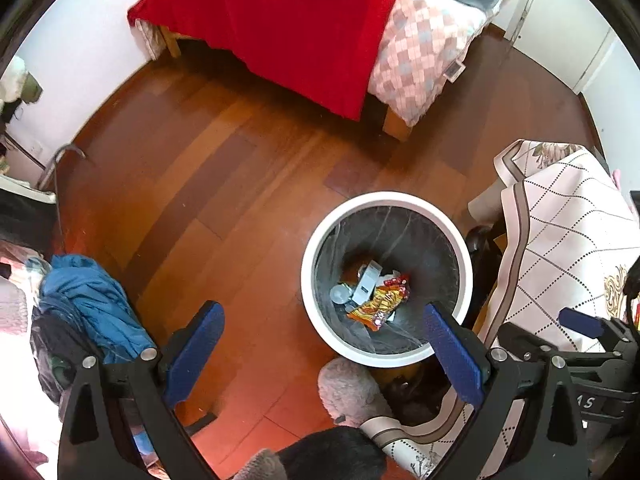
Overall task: Collect trash
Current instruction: 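Move both tools from the bin back toward the table, then grasp the yellow cigarette box with the left tool while the right tool grasps the red Coca-Cola can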
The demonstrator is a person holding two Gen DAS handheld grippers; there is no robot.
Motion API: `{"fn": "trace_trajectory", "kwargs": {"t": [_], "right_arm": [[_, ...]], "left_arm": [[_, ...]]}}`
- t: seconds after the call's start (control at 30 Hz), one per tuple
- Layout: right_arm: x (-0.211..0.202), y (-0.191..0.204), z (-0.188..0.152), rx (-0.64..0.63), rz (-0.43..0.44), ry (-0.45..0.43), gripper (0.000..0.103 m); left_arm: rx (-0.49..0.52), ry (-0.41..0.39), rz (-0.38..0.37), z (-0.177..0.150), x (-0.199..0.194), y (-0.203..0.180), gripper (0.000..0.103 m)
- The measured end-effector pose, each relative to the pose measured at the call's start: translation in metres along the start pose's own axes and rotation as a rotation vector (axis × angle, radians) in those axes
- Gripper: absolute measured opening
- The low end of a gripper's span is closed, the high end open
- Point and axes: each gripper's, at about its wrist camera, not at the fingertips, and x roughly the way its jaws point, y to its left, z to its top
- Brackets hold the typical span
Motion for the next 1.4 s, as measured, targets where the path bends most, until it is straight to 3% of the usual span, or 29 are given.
{"fn": "trace_trajectory", "kwargs": {"t": [0.43,0.6,0.73,0.93,1.13,1.3,1.4], "right_arm": [[-0.107,-0.019,-0.045,0.05,0.077,-0.238,0.103],[-0.16,-0.064,-0.069,0.141,0.126,-0.339,0.103],[-0.193,-0.129,-0.091,0.241,0.09,-0.398,0.103],[-0.212,-0.261,-0.117,0.413,-0.065,-0.384,0.103],[-0.209,-0.386,-0.113,0.525,-0.198,-0.331,0.103],[-0.198,-0.458,-0.096,0.585,-0.176,-0.329,0.103],[-0.191,-0.484,-0.082,0.585,-0.161,-0.336,0.103]], "left_arm": [[0.026,-0.182,0.017,-0.019,-0.095,-0.021,0.101],[0.039,-0.263,-0.02,-0.029,-0.133,-0.058,0.101],[0.092,-0.279,-0.058,-0.033,-0.135,-0.109,0.101],[0.217,-0.221,-0.131,-0.037,-0.099,-0.227,0.101],[0.383,-0.066,-0.155,-0.033,-0.04,-0.361,0.101],[0.487,0.029,-0.147,-0.033,-0.002,-0.431,0.101],[0.526,0.053,-0.12,-0.03,0.014,-0.451,0.101]]}}
